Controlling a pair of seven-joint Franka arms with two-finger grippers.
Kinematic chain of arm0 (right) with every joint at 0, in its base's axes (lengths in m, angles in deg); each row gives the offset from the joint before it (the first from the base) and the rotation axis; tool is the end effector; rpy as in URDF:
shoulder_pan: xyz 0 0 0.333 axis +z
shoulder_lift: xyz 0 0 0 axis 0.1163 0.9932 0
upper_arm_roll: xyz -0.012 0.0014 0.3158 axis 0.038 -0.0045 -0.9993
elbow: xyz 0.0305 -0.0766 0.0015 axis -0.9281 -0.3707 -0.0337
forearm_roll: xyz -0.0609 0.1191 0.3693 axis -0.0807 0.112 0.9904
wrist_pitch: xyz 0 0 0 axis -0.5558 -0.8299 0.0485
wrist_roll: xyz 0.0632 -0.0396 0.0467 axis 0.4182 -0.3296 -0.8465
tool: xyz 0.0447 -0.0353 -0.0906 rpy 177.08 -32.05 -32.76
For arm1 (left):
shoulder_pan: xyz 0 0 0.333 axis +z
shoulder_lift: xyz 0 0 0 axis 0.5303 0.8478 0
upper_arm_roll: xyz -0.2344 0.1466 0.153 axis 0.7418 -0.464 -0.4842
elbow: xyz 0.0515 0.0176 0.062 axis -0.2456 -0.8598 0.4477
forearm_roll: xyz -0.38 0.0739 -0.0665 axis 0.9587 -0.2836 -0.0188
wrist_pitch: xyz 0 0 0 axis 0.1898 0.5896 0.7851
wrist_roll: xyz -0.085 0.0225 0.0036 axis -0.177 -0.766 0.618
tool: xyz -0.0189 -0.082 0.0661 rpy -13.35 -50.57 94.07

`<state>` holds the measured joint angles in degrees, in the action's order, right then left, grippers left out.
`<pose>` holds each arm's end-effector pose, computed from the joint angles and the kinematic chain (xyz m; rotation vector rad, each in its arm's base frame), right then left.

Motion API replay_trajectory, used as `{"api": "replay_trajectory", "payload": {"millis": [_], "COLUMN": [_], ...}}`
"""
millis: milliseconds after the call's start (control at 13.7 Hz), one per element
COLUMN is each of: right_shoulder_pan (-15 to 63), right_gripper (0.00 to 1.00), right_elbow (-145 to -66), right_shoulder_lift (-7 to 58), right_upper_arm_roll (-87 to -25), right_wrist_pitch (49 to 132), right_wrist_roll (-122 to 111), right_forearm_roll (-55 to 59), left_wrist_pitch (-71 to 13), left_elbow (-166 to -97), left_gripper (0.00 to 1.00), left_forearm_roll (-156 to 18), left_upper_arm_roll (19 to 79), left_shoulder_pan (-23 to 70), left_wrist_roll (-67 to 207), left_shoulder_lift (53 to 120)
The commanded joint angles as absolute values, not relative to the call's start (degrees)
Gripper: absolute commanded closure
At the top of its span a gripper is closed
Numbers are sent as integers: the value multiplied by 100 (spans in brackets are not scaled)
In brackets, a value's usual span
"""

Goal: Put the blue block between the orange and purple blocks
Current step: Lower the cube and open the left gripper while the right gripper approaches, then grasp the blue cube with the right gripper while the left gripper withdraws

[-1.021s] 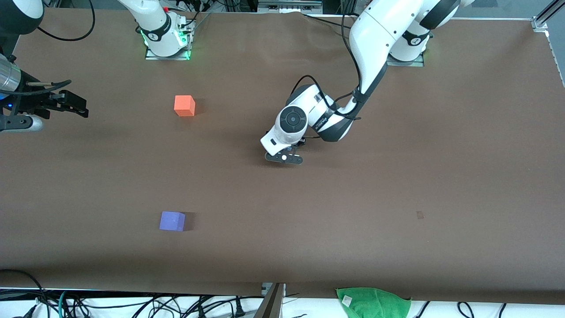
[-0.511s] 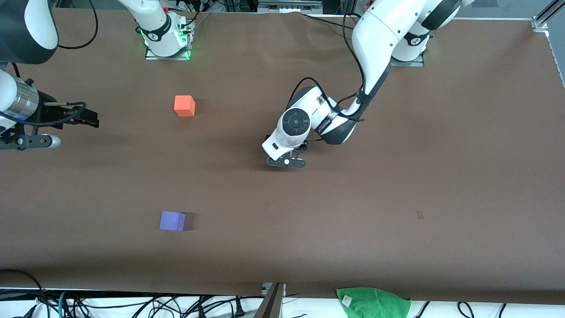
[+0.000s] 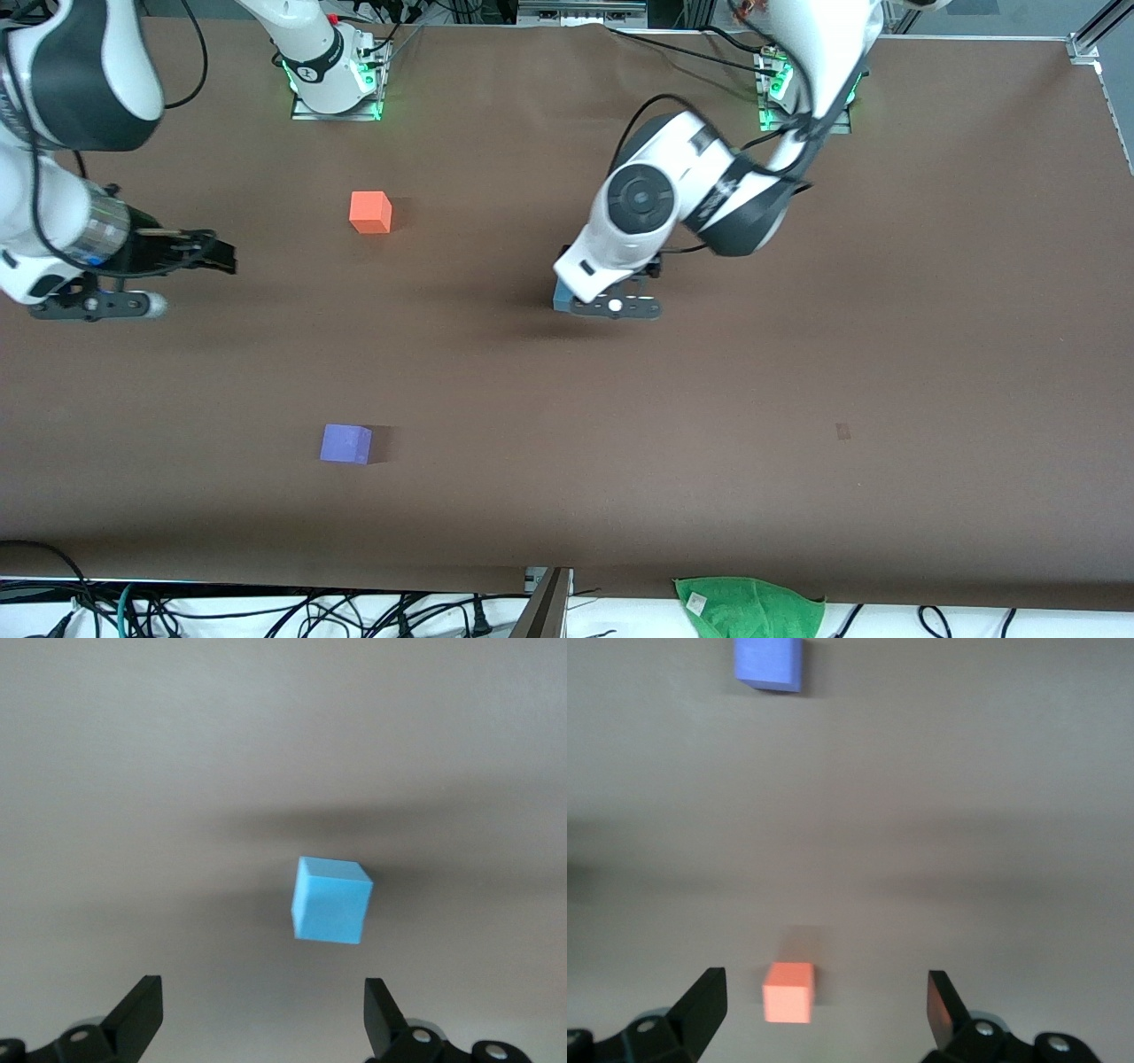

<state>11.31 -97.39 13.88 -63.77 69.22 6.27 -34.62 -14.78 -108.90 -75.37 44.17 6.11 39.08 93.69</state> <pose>0.6044 0.0708 0.5049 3.1245 -0.0014 -0.2343 0.5607 -0.4226 0.3926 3.0567 0.0088 -0.3028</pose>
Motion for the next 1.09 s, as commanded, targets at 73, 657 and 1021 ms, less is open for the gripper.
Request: {"api": "replay_trajectory", "payload": {"millis": [73, 657, 1021], "right_shoulder_pan": [1932, 3725, 4394], "right_gripper": [0, 0, 0], "right_elbow": [-9674, -9490, -8866], "right_shoulder_lift": [1642, 2995, 3883], "right_upper_arm_roll": [-6376, -6367, -6350], "right_wrist_pitch": [7291, 9259, 9559], "right_wrist_roll": [1986, 4984, 5960], "right_forearm_roll": [-3402, -3420, -3481], "left_wrist_pitch": [-701, -215, -521], "left_elbow": [-11033, -11191, -11515], "left_gripper": [0, 0, 0], "left_forearm_roll": [-7536, -8379, -8335], "left_upper_arm_roll": [4484, 4405, 4457], "left_shoulder_pan": [1407, 3279, 4467], "left_wrist_roll": [4643, 6664, 8100], "left_shoulder_lift": [8804, 8600, 8311]}}
